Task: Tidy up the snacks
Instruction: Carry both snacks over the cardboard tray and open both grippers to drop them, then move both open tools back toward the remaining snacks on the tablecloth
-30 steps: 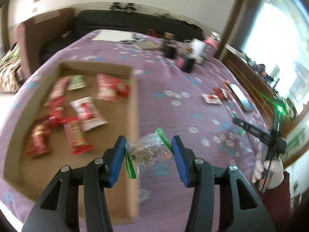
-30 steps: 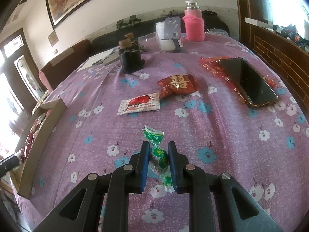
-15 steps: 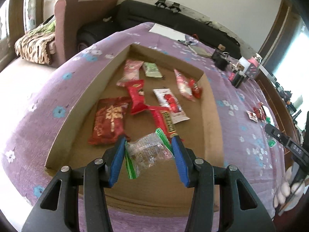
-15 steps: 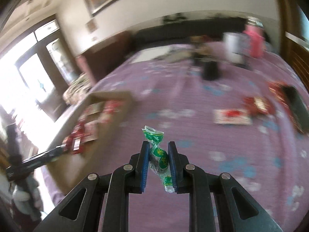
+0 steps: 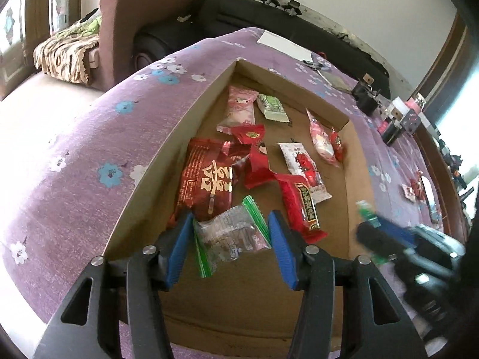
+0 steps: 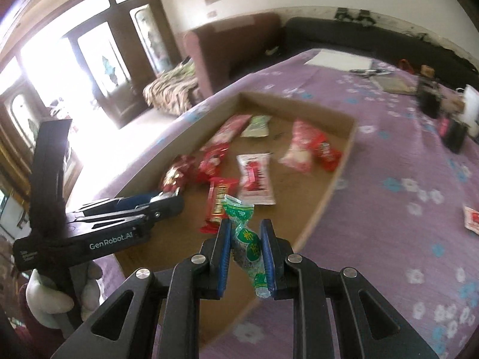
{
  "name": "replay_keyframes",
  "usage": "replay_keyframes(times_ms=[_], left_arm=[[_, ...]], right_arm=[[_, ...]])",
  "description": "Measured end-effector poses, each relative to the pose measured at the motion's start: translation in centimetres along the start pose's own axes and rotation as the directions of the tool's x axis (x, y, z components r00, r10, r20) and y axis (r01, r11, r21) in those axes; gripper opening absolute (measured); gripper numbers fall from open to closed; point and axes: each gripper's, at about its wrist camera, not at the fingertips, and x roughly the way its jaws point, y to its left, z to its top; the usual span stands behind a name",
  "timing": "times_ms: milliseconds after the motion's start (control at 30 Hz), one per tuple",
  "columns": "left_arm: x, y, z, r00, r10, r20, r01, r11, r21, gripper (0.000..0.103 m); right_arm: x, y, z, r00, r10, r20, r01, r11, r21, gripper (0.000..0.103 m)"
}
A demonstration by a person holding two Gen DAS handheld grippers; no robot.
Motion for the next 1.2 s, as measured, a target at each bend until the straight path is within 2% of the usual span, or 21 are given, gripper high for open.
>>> replay_keyframes(times_ms=[233,267,367,433,633,767,933,1200], left_arm=[[-1.5,1.2,0.1,0.997,-0.073,0.024,0.074,0.996,-0.054,0.055],[-1.8,1.4,0.1,0.996,-0.079,0.029,0.081,0.994,-0.067,0.056],[-2.5,1.9,0.1,0.996,-0.075,0.047,0.079,0.993,-0.09,0.058],[-2.9,2.2,0.1,0.996,-0.071,0.053,0.076,0.992,-0.104,0.058],[-3.7,1.8,-0.3,0.996,-0.063,0.069,0.071,0.991,-0.114,0.058],[-4.4,0.2,-0.7,0.995,-0.063,0.081,0.069,0.995,-0.069,0.058],[-4.8,-3.3,-1.6,0.995,-0.072,0.075,0.069,0.997,0.039,0.058],[-3.4,-9.6,-4.0,0.999,-0.048,0.014,0.044,0.974,0.224,0.058]], right_arm=[[3.3,2.4,-0.3,0.998,0.006,-0.063,-0.008,0.999,-0.032,0.02],[3.5,2.6,-0.3,0.998,0.008,-0.065,-0.01,0.999,-0.038,0.023],[3.4,3.2,-0.3,0.999,-0.005,-0.046,0.002,0.998,-0.069,0.023],[3.1,3.6,-0.4,0.999,-0.006,-0.032,0.003,0.996,-0.086,0.027],[0.8,2.8,-0.8,1.0,0.0,0.022,0.001,0.998,-0.059,0.033],[-1.4,0.8,-1.3,0.998,-0.014,0.065,0.014,1.0,-0.011,0.035],[-4.5,-3.8,-2.7,0.991,-0.069,0.115,0.059,0.995,0.086,0.042],[-7.9,-11.1,-5.4,0.981,-0.14,0.137,0.099,0.958,0.269,0.042]])
